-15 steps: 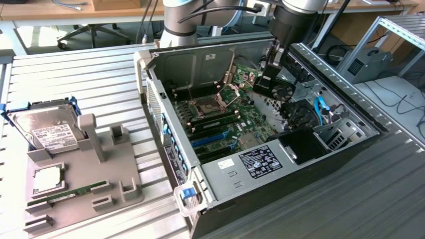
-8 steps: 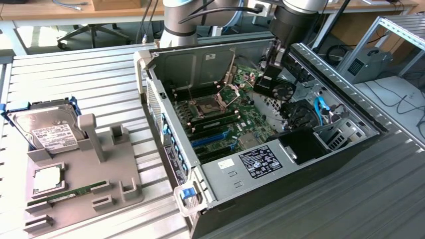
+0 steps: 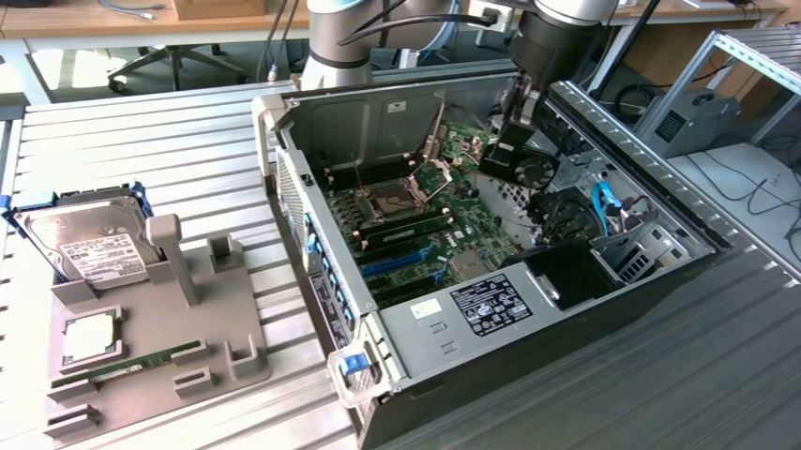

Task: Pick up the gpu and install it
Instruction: 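Insert the gpu into the slot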

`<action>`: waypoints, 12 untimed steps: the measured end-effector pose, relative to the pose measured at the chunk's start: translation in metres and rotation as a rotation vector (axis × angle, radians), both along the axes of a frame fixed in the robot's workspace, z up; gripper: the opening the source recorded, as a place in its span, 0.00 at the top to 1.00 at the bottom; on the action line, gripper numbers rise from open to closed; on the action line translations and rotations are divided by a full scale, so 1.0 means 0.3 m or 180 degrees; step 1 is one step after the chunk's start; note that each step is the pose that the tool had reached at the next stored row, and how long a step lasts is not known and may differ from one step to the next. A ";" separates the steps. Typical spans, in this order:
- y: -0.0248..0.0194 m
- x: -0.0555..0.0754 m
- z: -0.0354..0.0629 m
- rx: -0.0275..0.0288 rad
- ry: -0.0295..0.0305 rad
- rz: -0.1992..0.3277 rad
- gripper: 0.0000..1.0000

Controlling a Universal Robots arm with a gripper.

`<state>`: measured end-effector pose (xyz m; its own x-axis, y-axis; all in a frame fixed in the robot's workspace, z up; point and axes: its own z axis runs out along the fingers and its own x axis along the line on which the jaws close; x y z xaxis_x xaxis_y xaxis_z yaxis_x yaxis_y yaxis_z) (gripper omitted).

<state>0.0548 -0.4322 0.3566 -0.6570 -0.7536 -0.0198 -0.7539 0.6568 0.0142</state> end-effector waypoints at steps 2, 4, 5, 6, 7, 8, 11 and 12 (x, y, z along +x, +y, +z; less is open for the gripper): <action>0.000 0.002 0.000 0.0000 0.0000 0.0017 0.73; 0.000 0.003 0.000 0.0000 0.0000 0.0035 0.73; 0.000 0.004 0.000 0.0000 0.0000 0.0045 0.73; 0.000 0.005 0.000 0.0000 0.0000 0.0055 0.73; 0.000 0.006 0.000 0.0000 0.0000 0.0064 0.73; 0.000 0.006 0.000 0.0000 0.0000 0.0072 0.73; 0.000 0.008 -0.001 0.0000 0.0000 0.0095 0.73; 0.000 0.008 -0.001 0.0000 0.0000 0.0107 0.73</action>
